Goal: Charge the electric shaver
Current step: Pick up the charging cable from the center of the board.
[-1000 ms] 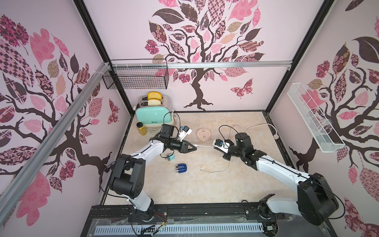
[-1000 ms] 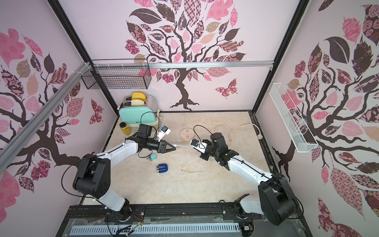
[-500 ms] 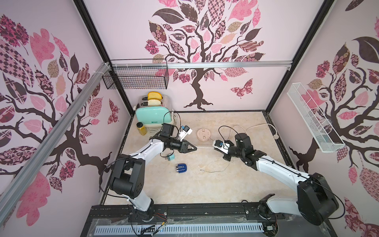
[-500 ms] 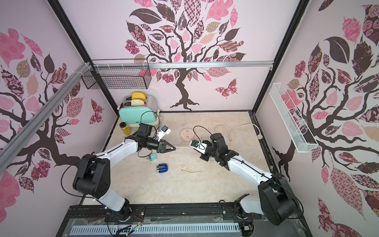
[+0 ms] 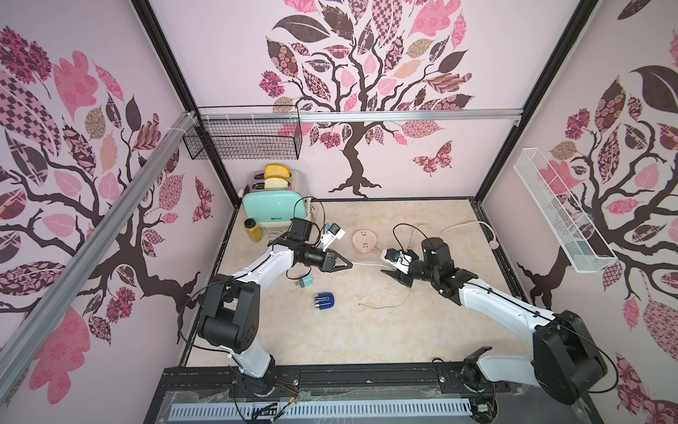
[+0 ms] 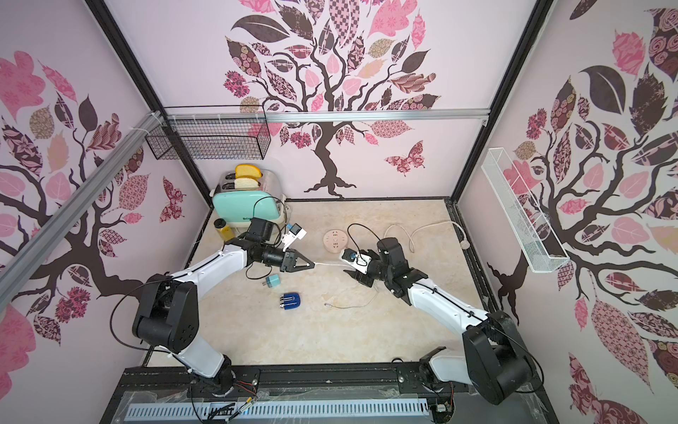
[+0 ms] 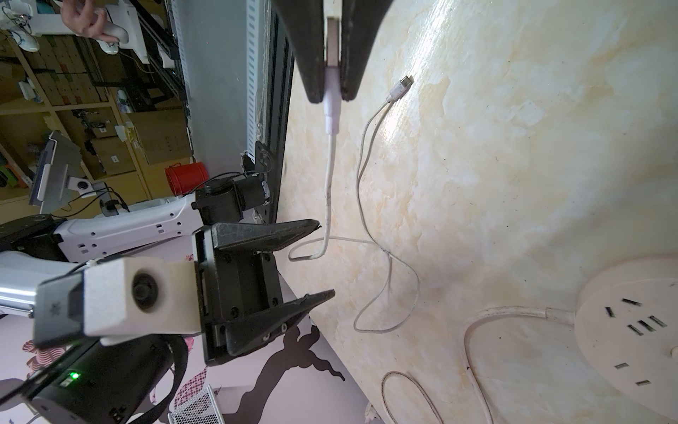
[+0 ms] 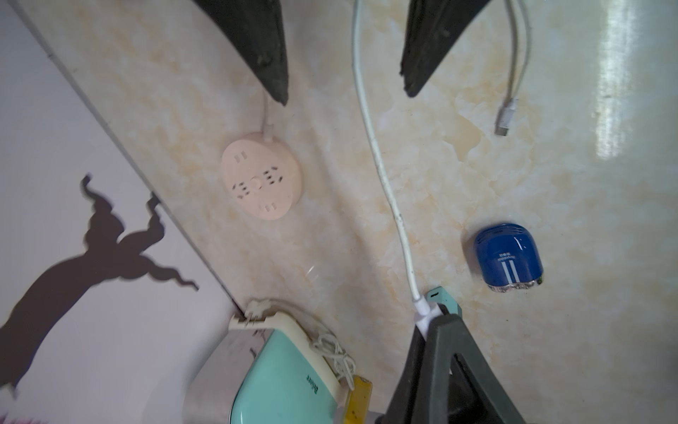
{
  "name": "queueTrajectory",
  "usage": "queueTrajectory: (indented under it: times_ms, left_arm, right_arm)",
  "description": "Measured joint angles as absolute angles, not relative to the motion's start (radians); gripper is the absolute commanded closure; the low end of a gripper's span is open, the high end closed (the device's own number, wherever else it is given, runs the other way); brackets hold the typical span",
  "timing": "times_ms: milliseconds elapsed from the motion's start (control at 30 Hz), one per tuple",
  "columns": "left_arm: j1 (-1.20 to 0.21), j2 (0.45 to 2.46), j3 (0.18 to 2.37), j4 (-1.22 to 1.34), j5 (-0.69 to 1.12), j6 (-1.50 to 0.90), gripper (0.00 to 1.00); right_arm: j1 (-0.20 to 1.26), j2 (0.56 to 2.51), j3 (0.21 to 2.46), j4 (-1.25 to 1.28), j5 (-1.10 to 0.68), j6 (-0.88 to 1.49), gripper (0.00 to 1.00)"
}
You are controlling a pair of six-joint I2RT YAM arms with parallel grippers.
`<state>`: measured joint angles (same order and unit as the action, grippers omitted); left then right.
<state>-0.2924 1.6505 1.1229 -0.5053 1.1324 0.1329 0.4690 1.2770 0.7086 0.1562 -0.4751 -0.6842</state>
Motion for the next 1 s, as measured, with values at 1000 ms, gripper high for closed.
queueTrajectory:
  times_ms: [1000]
  left_arm:
    - [-0.295,1.722,1.209,-0.694,1.196,0.234,1.00]
  right_arm:
    - [0.661,1.438,0.721,0.472,-0.524,-0.720,0.70]
